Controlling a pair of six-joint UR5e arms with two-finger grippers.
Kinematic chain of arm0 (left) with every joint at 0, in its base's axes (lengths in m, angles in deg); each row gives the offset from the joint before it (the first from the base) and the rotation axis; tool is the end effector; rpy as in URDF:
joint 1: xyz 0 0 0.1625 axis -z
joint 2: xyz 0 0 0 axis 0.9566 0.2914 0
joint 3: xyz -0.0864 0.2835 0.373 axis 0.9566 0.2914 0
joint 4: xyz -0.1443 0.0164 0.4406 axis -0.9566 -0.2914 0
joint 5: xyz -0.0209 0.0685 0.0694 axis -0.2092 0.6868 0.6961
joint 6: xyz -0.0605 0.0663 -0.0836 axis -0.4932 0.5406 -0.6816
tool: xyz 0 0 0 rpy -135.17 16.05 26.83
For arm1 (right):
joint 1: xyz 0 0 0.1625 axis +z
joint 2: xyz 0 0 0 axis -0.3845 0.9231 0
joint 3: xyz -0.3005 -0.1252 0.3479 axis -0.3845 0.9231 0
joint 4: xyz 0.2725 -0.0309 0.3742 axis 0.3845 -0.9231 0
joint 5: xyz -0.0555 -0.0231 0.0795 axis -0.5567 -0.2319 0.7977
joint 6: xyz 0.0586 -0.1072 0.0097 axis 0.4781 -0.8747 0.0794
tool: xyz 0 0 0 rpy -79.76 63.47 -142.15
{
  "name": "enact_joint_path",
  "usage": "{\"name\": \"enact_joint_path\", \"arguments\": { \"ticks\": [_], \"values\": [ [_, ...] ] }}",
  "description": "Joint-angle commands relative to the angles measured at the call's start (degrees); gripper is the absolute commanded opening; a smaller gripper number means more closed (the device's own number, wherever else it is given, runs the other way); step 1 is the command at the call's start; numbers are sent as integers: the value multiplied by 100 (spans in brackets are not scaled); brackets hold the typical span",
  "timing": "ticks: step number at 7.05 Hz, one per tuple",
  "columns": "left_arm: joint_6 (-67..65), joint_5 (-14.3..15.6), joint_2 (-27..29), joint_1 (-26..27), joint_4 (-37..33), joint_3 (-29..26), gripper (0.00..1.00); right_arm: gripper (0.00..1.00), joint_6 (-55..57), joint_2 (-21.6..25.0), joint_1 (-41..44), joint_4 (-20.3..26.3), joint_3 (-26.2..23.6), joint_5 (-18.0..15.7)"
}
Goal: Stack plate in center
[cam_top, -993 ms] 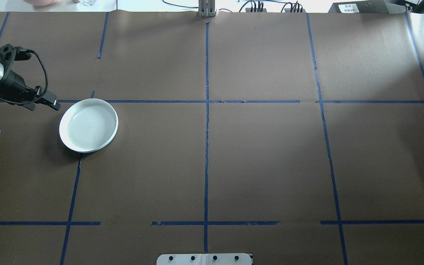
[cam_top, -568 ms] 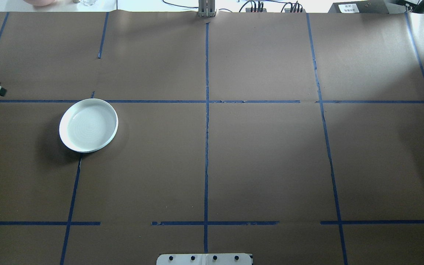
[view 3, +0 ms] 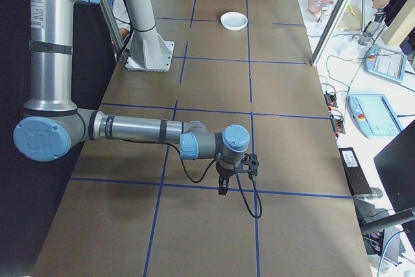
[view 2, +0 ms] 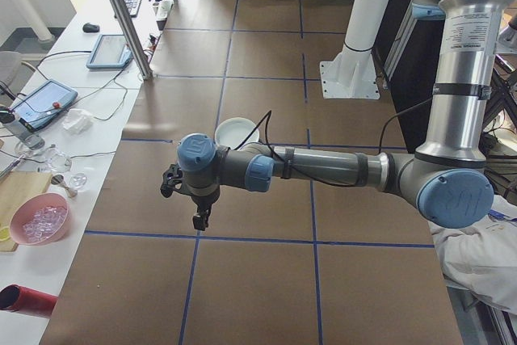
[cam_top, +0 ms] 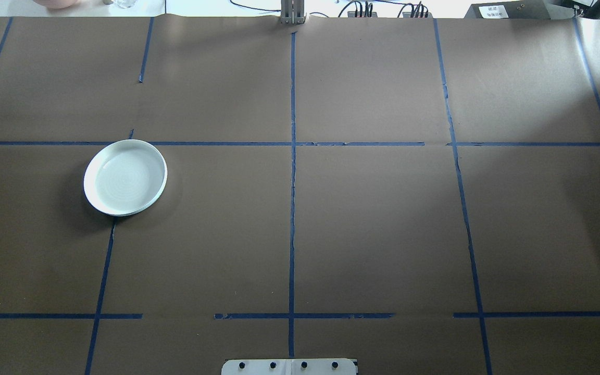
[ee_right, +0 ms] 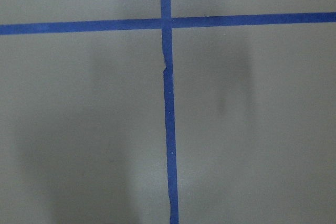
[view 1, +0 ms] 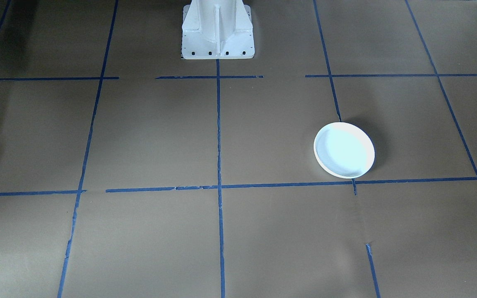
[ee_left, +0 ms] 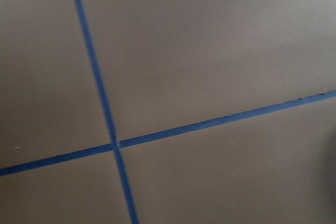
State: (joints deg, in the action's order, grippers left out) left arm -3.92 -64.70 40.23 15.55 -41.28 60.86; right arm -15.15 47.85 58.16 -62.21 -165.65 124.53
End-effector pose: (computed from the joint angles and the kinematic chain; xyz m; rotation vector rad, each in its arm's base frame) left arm -0.0308 -0.5677 0.6834 0.0994 0.8098 0.0740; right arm -0.0308 -0.5088 0.7610 -0.0905 -0.7304 0.0263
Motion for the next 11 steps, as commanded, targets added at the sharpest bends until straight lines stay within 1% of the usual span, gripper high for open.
{"name": "enact_joint_path", "arguments": {
  "ticks": [1,2,3,4,7,8,9,10,11],
  "values": [
    [-515,6,-308,113,251,289,100,100,2,0,0,-4,0,0],
    [-516,6,-396,113,68,420,100,100,-7,0,0,-4,0,0],
    [-568,172,-510,96,-3,665,100,100,2,0,0,5,0,0],
    [-551,200,-772,87,-48,563,100,100,-7,0,0,5,0,0],
    [-516,182,-810,96,-127,570,100,100,2,0,0,5,0,0],
    [-516,147,-810,104,-127,562,100,100,2,0,0,-4,0,0],
    [-516,-62,-818,104,-101,544,100,100,-7,0,0,-4,0,0],
    [-473,-342,-827,122,-83,544,100,100,-7,0,0,5,0,0],
    [-255,-336,-853,122,-75,544,100,100,-7,0,0,-4,0,0]
  ]
}}
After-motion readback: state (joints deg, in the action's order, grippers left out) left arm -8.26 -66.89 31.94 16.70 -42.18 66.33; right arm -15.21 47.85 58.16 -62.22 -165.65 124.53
